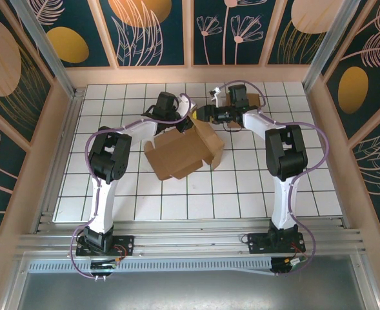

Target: Fold the paper box

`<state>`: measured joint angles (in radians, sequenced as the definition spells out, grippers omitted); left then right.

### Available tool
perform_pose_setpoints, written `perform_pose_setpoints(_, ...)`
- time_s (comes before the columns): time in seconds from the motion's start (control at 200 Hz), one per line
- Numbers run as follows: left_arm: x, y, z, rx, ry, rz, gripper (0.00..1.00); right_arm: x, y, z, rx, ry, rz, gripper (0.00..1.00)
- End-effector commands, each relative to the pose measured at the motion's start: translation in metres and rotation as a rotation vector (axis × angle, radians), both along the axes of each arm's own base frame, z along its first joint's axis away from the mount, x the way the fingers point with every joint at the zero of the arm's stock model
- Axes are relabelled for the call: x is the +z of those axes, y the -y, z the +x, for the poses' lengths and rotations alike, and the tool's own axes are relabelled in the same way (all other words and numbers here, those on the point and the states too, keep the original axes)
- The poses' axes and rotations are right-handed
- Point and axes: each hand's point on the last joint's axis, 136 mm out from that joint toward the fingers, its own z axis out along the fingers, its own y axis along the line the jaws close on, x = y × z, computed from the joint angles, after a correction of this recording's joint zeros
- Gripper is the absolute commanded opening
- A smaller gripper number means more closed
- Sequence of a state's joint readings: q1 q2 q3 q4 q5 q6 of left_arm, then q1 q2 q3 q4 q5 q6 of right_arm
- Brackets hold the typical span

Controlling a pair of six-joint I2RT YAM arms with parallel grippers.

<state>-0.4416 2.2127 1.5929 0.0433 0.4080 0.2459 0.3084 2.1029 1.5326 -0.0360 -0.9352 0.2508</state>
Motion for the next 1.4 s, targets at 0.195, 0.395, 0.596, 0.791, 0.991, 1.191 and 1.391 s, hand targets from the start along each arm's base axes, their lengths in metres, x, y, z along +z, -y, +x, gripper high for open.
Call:
perform_pose_setpoints(0.195, 0.009, -0.018, 0.023, 0.189, 0.078, 0.021, 0.00, 0.008, -0.003, -0.014, -0.011, -0.010, 0.003, 0.63)
perform_pose_setpoints(0.395, 0.000, -0.010, 0.011, 0.133, 0.048, 0.017, 0.33, 0.009, -0.003, -0.014, -0.014, -0.016, 0.012, 0.63)
perform_pose_setpoints(0.596, -0.013, -0.018, 0.014, 0.166, 0.034, 0.078, 0.00, 0.010, -0.001, -0.012, -0.024, -0.018, 0.000, 0.63)
perform_pose_setpoints(0.791, 0.012, -0.016, 0.005, 0.159, 0.041, 0.021, 0.18, 0.044, 0.011, -0.003, -0.099, 0.059, -0.009, 0.69)
perform_pose_setpoints(0.991, 0.032, -0.028, -0.009, 0.220, 0.034, -0.029, 0.51, 0.093, 0.043, 0.010, -0.267, 0.176, -0.012, 0.76)
perform_pose_setpoints(1.191, 0.075, -0.033, -0.036, 0.237, 0.042, -0.170, 0.54, 0.118, 0.083, 0.008, -0.514, 0.152, -0.029, 0.70)
perform_pose_setpoints(1.391, 0.123, -0.057, -0.045, 0.502, -0.158, -0.328, 0.68, 0.131, 0.093, -0.053, -0.649, -0.059, -0.001, 0.66)
